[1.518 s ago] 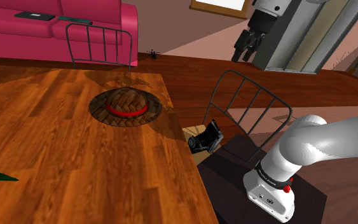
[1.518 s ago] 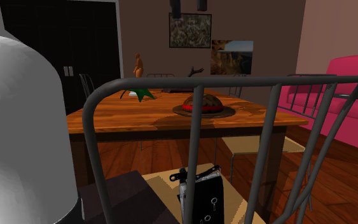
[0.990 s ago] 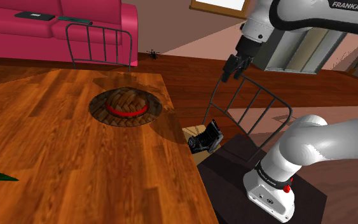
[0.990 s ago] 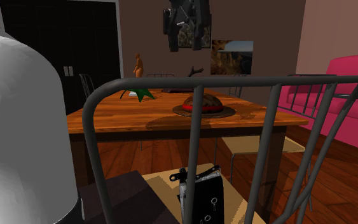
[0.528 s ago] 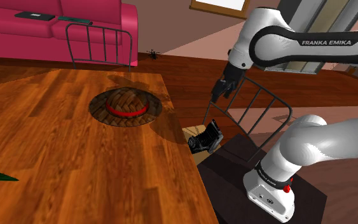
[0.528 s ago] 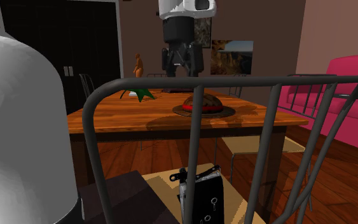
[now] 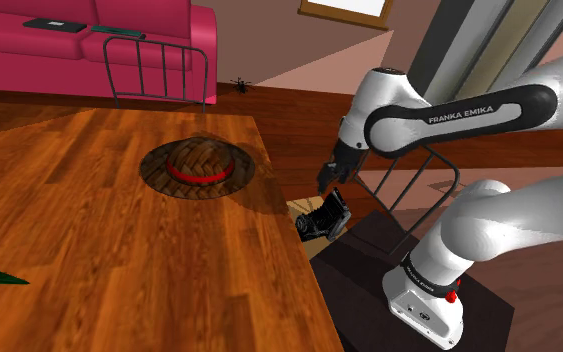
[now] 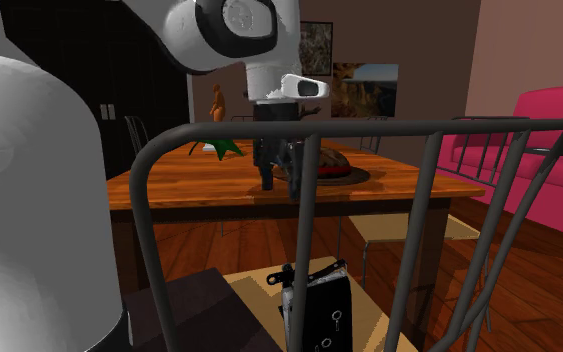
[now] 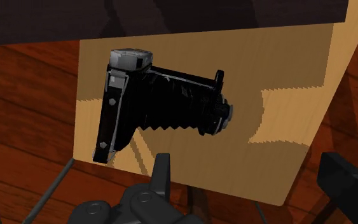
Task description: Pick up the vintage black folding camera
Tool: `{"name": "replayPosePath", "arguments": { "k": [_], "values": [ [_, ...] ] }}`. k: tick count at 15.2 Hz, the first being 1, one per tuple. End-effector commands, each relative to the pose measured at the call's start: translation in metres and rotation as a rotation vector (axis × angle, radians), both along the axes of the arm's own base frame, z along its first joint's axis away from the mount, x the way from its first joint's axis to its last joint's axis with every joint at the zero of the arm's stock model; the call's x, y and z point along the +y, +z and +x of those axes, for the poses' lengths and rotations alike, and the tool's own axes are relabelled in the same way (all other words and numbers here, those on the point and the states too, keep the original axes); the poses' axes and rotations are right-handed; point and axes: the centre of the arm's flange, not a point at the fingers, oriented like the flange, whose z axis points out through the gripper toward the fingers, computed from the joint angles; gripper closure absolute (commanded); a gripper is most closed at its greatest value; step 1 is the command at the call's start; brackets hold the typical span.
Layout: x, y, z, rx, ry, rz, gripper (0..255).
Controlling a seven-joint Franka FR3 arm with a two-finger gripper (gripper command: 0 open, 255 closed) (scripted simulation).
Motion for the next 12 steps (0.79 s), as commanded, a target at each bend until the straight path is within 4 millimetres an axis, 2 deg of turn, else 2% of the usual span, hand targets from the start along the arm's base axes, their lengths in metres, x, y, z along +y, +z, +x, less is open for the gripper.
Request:
{"name": "replayPosePath", "arguments": {
  "k": [1, 9, 12],
  "values": [
    [0.004, -0.027, 0.000, 0.001, -0.006, -0.006, 0],
    [0.019, -0.132, 0.001, 0.016, -0.030, -0.032, 0],
    [0.020, -0.153, 0.001, 0.017, -0.032, -0.034, 0]
  ]
}}
